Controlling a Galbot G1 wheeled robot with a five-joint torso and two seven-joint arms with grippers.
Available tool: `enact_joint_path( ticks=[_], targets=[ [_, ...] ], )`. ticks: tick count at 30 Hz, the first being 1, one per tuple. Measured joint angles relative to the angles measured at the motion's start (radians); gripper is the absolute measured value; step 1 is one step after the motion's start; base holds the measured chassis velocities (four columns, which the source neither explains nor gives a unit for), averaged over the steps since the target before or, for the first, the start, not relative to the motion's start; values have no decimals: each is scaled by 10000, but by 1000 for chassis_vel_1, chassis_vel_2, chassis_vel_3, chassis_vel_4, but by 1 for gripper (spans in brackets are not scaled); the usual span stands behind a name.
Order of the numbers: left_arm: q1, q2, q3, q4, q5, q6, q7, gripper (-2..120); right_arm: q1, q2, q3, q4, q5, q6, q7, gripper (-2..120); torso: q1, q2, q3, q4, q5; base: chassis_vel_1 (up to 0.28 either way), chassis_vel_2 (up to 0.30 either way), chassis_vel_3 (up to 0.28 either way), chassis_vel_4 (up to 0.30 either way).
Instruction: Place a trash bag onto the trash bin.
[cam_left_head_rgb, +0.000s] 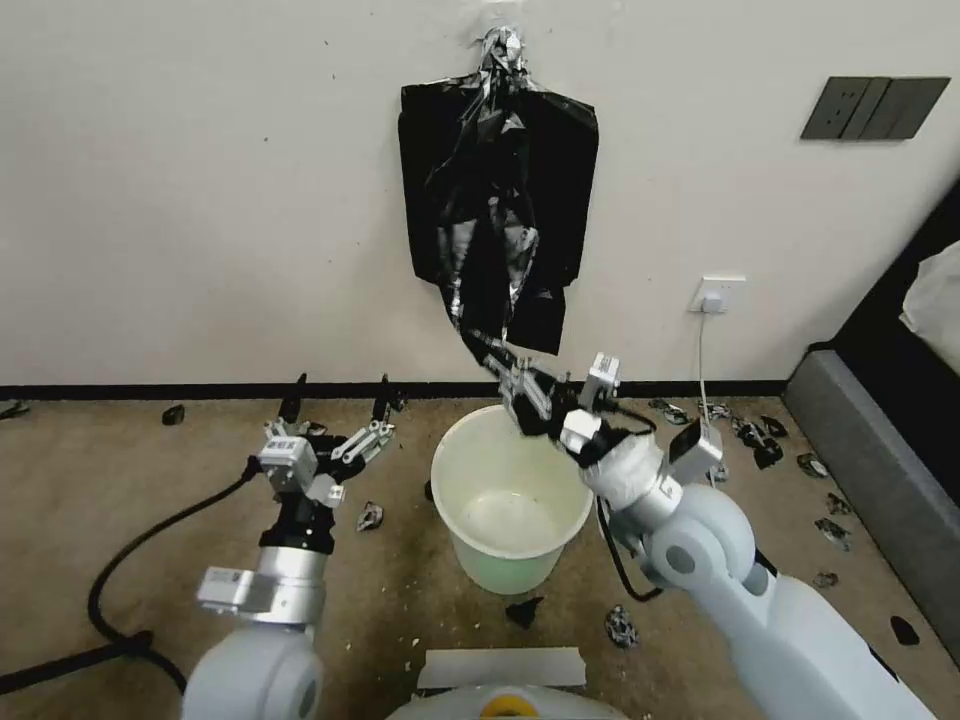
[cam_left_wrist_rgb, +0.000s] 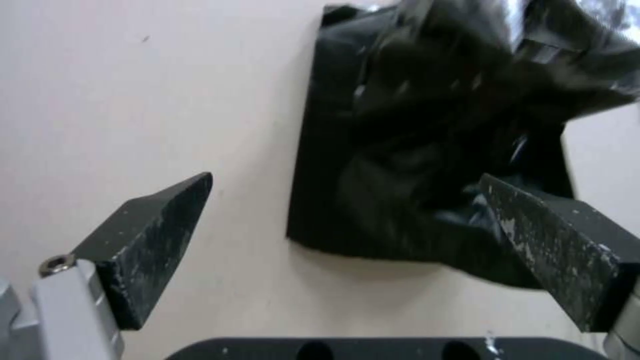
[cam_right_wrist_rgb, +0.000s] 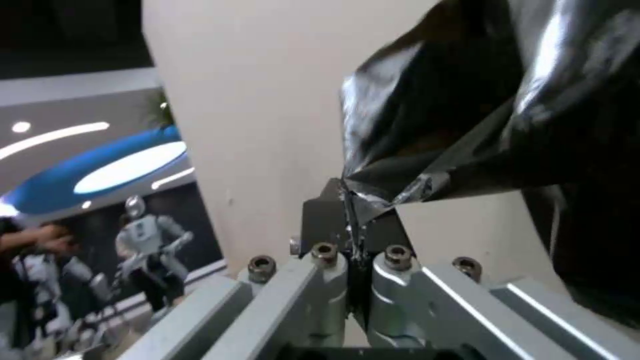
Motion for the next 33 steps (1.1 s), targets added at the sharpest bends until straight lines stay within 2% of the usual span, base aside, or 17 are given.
enact_joint_path(
  ticks=[5,7,8,9,12,13,14,17,18,21,22,25,28,30,31,32,33],
  targets=[
    [-203,907,-342,-521,-944,366,-129,100,607,190,-506,-209,162,-168,811,0,0,0,0,-1,0,0,0,0,0],
    [-384,1706,-724,-960,-1666,660,-267,100,1279,449,-1094,-703,126,-288,1382,0,0,0,1,7,0,0,0,0,0],
    [-384,1706,-724,-960,-1666,660,-267,100,1279,449,-1094,-703,126,-288,1382,0,0,0,1,7,0,0,0,0,0],
    [-656,2288,-790,-1072,-2034,827,-355,100,1480,580,-1267,-889,-36,-322,1590,0,0,0,0,3,-3,0,0,0,0],
    [-898,2820,-816,-1131,-2344,968,-423,100,1563,625,-1333,-986,-168,-331,1690,0,0,0,0,4,-2,0,0,0,0],
    [-1427,3723,-817,-1142,-2865,1161,-582,100,1663,655,-1397,-1103,-341,-339,1815,0,0,0,1,1,-3,0,0,0,0],
    [-1427,3723,-817,-1142,-2865,1161,-582,100,1663,655,-1397,-1103,-341,-339,1815,0,0,0,1,1,-3,0,0,0,0],
    [-2673,5058,-538,-895,-3719,1419,-807,100,1757,678,-1396,-1202,-430,-355,1972,0,0,0,0,2,-1,0,0,0,0],
    [-2673,5058,-538,-895,-3719,1419,-807,100,1757,678,-1396,-1202,-430,-355,1972,0,0,0,0,2,-1,0,0,0,0],
    [-4392,6215,172,-494,-4582,1730,-927,100,1793,678,-1355,-1229,-473,-373,2004,0,0,0,1,0,0,0,0,0,0],
    [-4392,6215,172,-494,-4582,1730,-927,100,1793,678,-1355,-1229,-473,-373,2004,0,0,0,1,0,0,0,0,0,0],
    [-5454,6948,789,-171,-5009,1872,-934,100,1842,678,-1365,-1278,-477,-390,1999,0,0,0,1,1,3,0,0,0,0],
    [-7636,7871,2731,456,-5477,2189,-905,100,1849,688,-1333,-1344,-486,-398,1971,0,0,0,1,2,3,0,0,0,0],
    [-7636,7871,2731,456,-5477,2189,-905,100,1849,688,-1333,-1344,-486,-398,1971,0,0,0,1,2,3,0,0,0,0],
    [-9010,8107,4047,717,-5563,2506,-869,100,1858,712,-1314,-1401,-517,-399,1954,0,0,0,1,0,1,0,0,0,0],
    [-9712,8179,4682,834,-5569,2714,-868,100,1861,728,-1306,-1422,-538,-399,1946,0,1,0,1,0,0,0,0,0,0],
    [-9712,8179,4682,834,-5569,2714,-868,100,1861,728,-1306,-1422,-538,-399,1946,0,1,0,1,0,0,0,0,0,0]
  ],
)
